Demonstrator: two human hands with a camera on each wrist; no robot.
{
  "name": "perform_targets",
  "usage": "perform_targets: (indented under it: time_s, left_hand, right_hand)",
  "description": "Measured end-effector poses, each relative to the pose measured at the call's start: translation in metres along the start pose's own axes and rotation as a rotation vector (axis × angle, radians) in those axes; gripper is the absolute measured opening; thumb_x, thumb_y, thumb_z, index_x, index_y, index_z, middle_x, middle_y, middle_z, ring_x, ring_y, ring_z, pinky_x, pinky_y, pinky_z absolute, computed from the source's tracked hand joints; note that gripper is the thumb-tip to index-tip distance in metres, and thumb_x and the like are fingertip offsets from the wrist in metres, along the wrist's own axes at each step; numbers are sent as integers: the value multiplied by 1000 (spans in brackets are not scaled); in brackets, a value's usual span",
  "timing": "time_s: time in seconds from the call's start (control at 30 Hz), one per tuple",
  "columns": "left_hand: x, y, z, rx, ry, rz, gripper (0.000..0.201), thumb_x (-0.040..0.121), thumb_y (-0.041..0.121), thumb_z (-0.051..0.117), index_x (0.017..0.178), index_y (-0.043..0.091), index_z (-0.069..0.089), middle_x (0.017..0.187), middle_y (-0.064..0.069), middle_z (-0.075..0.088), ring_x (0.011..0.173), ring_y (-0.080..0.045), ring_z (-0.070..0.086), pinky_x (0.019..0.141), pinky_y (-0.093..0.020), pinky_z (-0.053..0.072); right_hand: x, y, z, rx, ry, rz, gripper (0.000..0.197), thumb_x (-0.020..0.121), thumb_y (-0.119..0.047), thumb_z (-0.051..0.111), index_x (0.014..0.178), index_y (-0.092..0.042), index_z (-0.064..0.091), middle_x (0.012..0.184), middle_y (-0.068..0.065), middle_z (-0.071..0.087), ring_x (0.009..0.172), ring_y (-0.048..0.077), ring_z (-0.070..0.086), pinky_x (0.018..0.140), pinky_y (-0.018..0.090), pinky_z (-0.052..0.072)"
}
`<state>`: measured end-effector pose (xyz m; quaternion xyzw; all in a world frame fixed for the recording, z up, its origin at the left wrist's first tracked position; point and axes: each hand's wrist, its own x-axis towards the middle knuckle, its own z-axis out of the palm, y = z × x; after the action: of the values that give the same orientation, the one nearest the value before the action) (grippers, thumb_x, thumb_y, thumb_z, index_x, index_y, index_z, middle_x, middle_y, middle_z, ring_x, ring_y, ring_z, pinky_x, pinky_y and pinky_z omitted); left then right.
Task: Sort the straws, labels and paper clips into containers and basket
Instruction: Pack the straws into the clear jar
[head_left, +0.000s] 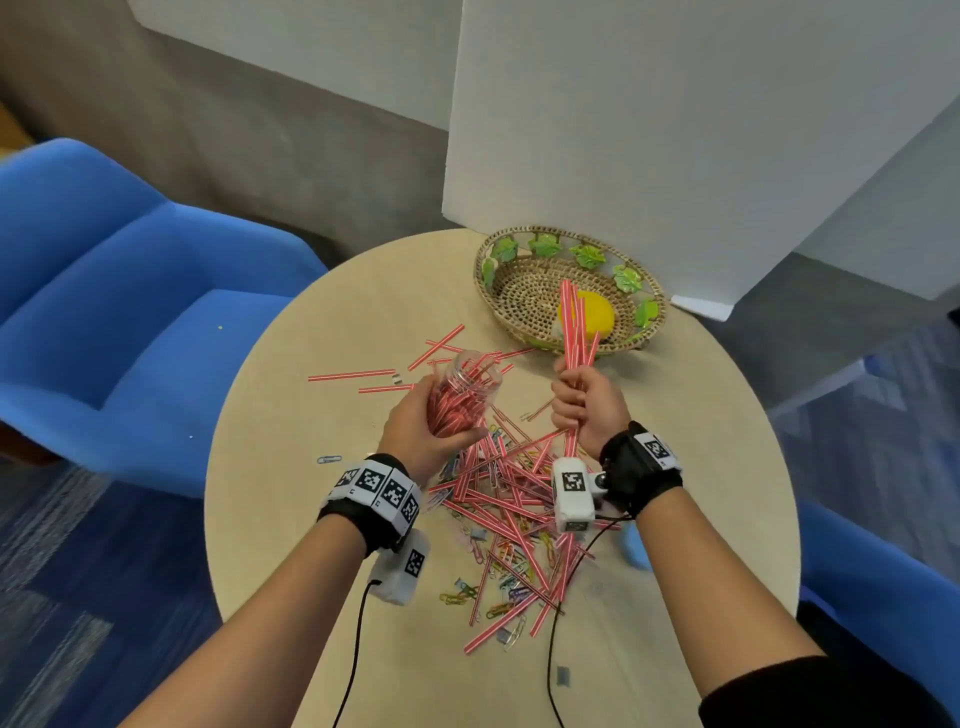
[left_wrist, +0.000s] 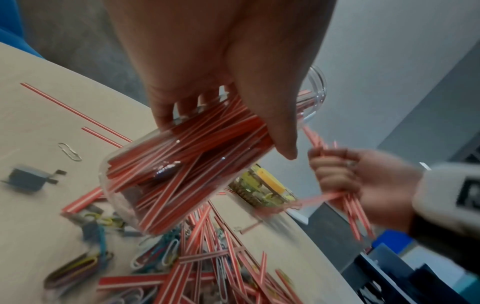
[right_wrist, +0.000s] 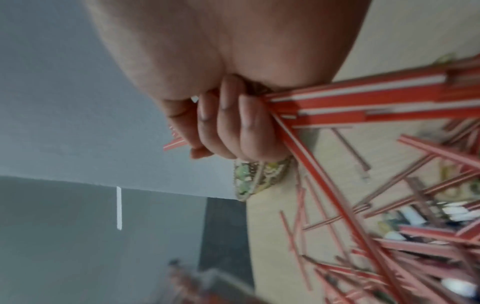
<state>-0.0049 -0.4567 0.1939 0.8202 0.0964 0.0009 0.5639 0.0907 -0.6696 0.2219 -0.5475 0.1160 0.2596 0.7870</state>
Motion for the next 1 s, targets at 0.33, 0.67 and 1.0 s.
perform_targets:
  time_s: [0.33, 0.67, 1.0]
  left_hand:
    - [-20, -6, 38, 177, -238, -4, 88, 55, 61, 88, 127, 26, 51, 112, 7, 64, 99, -12, 65, 90, -39, 57]
    - [-18, 7, 42, 184, -275, 14, 82, 61, 49, 90, 129, 24, 52, 113, 11, 65, 99, -6, 65, 92, -30, 55]
    - [-15, 26, 47, 52, -224, 49, 66, 65, 38, 91, 118, 25, 55, 103, 10, 68, 91, 2, 66, 85, -26, 56]
  right_hand:
    - [-59, -76, 35, 49, -51, -427, 43, 97, -46, 52, 65, -24, 32, 49, -9, 20, 36, 6, 15, 33, 16, 15]
    - [-67, -87, 50, -190, 78, -701, 43, 94, -44, 55, 59, -24, 41, 48, -8, 29, 36, 10, 24, 38, 20, 23]
    - [-63, -35, 73, 105, 50, -635, 54, 97, -40, 49, 53, -19, 27, 48, -5, 18, 39, 12, 18, 43, 23, 27]
